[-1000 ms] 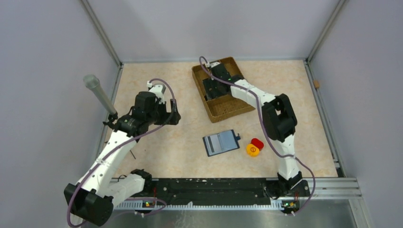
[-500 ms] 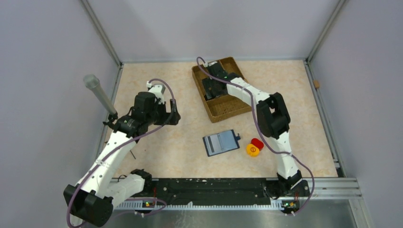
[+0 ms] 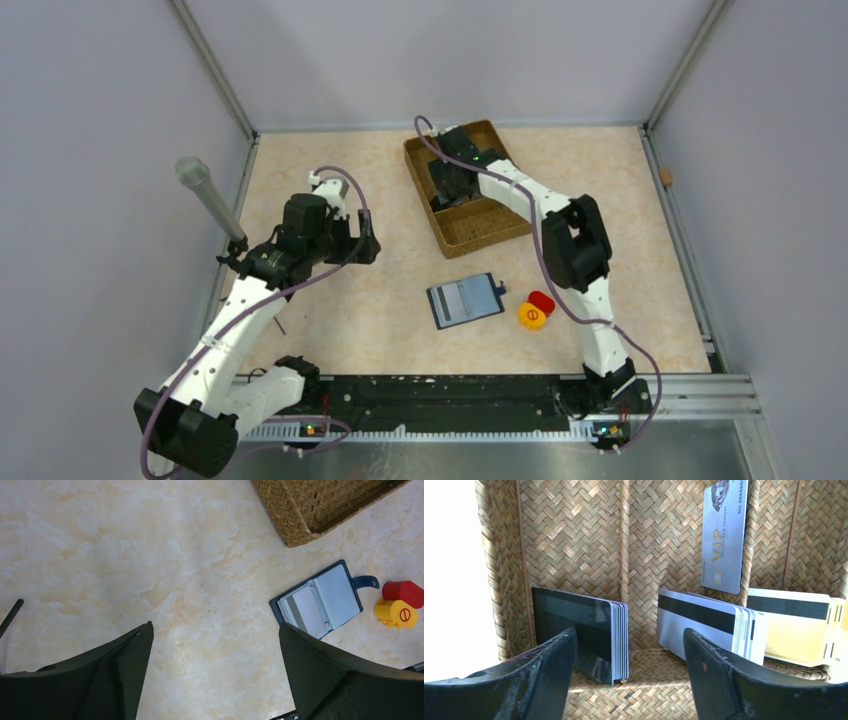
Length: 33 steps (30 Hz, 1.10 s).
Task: Put the credit cards into the card holder
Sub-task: Pick up the credit card from the storage box.
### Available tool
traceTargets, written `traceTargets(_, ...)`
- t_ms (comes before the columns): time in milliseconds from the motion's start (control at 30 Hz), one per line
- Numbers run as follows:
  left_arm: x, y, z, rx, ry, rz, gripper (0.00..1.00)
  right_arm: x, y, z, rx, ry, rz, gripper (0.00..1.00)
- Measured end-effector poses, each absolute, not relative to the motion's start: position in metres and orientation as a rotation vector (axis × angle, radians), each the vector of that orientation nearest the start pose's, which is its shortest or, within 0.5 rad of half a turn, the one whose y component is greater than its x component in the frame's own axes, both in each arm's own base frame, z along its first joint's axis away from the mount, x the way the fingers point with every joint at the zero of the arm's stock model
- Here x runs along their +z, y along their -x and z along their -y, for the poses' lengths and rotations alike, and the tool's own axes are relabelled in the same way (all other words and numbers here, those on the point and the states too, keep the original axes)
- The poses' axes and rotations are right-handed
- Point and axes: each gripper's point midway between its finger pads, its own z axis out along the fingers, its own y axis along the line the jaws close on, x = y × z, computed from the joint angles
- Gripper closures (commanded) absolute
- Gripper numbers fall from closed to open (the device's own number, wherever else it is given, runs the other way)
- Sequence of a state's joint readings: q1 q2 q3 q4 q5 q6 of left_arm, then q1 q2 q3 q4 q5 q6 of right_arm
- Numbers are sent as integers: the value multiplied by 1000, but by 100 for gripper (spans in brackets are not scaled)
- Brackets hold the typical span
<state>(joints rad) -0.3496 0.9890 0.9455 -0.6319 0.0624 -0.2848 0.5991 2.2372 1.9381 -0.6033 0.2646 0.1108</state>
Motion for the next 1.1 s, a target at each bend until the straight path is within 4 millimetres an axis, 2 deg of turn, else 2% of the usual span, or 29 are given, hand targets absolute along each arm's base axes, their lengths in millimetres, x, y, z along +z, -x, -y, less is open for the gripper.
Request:
traceTargets(167,196,-265,122,-414,-111,-2277,1,92,-480,-281,7,486,-2378,48)
traceTargets(300,195,-265,122,-417,-113,-2280,1,93,-480,-282,15,491,-2377,53)
traceTargets(500,195,-265,123,-422,-115,-2281,1,97,-480,-282,23,491,-2370,67)
traceTargets(667,195,-264,124,-429,-119,-2282,1,108,-481,-281,21,490,-2351,82)
traceTargets(800,195,-264,124,-429,-119,-2282,1,116,-480,-282,31,483,-2337,100)
traceTargets(967,195,-263,126,-444,-135,-2282,1,138,-477,-285,80,471,-2306,100)
traceTargets(1100,198,-258,137,-515,-195,-2274,1,171,-458,-283,168,473,-2267,100)
